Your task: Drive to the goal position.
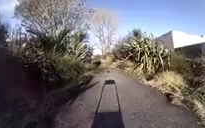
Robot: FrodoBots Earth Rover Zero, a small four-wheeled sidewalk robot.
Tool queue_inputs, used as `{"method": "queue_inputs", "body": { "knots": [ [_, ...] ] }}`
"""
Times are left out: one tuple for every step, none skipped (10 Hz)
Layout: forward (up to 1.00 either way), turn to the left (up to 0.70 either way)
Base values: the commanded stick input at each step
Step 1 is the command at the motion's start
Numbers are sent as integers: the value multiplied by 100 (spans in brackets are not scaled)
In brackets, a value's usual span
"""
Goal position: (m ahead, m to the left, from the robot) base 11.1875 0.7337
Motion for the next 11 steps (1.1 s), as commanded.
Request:
{"method": "queue_inputs", "body": {
  "knots": [
    [70, 0],
    [70, 0],
    [70, 0],
    [70, 0],
    [70, 0],
    [70, 0],
    [70, 0],
    [70, 0],
    [70, 0],
    [70, 0],
    [70, 0]
  ]
}}
